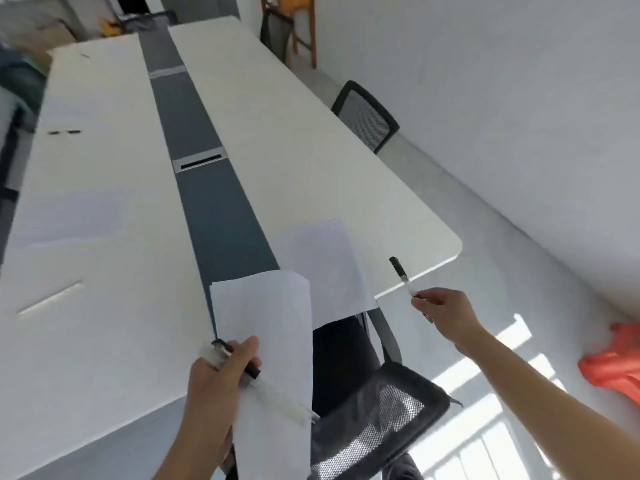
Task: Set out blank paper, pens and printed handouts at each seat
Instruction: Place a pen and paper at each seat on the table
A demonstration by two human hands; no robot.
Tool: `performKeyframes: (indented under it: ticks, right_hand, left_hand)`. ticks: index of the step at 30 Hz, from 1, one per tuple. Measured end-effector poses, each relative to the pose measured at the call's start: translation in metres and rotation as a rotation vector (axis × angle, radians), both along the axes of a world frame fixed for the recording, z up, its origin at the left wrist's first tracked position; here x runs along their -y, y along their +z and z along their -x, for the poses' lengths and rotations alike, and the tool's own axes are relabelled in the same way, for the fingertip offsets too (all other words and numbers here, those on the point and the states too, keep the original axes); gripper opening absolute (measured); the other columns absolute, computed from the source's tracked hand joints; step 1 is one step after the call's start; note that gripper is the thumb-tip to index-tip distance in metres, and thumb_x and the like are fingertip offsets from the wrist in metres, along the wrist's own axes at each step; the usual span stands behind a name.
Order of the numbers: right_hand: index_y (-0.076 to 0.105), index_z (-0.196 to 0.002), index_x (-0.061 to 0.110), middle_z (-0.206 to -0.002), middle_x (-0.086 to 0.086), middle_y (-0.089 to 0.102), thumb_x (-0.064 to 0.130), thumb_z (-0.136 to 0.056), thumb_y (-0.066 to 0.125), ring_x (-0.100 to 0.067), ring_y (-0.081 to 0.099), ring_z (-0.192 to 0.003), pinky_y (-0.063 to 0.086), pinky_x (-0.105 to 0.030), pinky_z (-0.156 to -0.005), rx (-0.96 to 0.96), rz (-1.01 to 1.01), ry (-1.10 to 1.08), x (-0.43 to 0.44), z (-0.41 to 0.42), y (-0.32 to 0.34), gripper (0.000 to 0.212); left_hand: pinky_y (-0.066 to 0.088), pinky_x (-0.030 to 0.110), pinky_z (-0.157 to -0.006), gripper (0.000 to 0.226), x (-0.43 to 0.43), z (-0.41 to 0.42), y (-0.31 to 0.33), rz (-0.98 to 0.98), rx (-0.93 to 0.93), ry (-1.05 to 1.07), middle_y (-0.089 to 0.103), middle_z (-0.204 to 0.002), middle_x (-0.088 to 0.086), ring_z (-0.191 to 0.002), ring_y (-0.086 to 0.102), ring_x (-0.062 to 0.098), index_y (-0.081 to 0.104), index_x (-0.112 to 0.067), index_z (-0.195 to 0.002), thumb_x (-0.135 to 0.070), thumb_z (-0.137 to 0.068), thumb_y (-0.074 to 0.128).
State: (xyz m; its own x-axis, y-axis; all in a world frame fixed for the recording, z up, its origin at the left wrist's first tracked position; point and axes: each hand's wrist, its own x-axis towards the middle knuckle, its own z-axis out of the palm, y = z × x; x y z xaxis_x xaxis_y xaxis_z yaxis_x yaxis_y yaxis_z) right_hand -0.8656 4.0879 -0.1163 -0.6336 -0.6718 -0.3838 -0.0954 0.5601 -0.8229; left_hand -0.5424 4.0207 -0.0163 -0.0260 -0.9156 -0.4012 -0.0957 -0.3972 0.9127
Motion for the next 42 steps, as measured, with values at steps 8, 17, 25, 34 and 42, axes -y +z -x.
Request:
performKeyframes:
  ticks: [8,17,25,34,42]
  right_hand:
    - [0.072,-0.093,0.018,-0.087,-0.004,0.071,0.026,-0.084,0.067,-0.028,0.066,-0.087,0.046,-0.028,-0.069,-0.179,-0.266,0.279,0.123,0.086,-0.083,0.013]
    - [0.040,-0.064,0.018,-0.061,-0.003,0.050,0.022,-0.082,0.058,-0.025,0.047,-0.057,0.034,-0.026,-0.051,-0.397,-0.417,0.504,0.156,0.100,-0.134,0.025]
    - [0.058,-0.116,0.017,-0.106,-0.001,0.065,0.038,-0.088,0.064,-0.023,0.061,-0.097,0.045,-0.032,-0.080,-0.352,-0.274,0.544,0.132,0.087,-0.079,0.036]
    - [0.054,-0.126,0.026,-0.123,-0.003,0.068,0.060,-0.065,0.071,-0.018,0.066,-0.112,0.052,-0.037,-0.094,0.695,-0.100,0.518,0.007,0.044,0.025,0.072]
    - [0.062,-0.117,0.004,-0.089,-0.012,0.068,0.035,-0.062,0.086,-0.025,0.068,-0.082,0.054,-0.035,-0.074,0.890,0.079,0.375,-0.040,0.101,0.036,0.068]
  left_hand:
    - [0.038,0.011,-0.036,0.024,-0.008,0.071,0.008,0.005,0.067,0.316,0.054,-0.037,-0.004,-0.030,0.044,0.001,0.053,0.003,-0.068,-0.005,-0.089,0.060]
    - [0.035,0.014,-0.038,0.035,-0.031,0.095,0.011,-0.002,0.109,0.504,0.049,-0.040,0.000,-0.035,0.040,0.008,0.052,0.001,-0.055,-0.005,-0.089,0.061]
    - [0.039,0.015,-0.041,0.028,-0.030,0.118,0.018,0.015,-0.019,0.393,0.053,-0.047,0.000,-0.041,0.048,0.009,0.052,0.002,-0.064,-0.006,-0.089,0.061]
    - [0.038,0.014,-0.043,0.038,-0.026,0.154,0.038,0.052,-0.213,0.016,0.052,-0.046,0.000,-0.040,0.045,0.005,0.052,-0.010,-0.046,-0.007,-0.079,0.070]
    - [0.036,0.012,-0.039,0.034,-0.041,0.213,0.047,0.076,-0.264,-0.111,0.053,-0.047,0.001,-0.038,0.043,0.005,0.049,-0.006,-0.053,-0.012,-0.077,0.073]
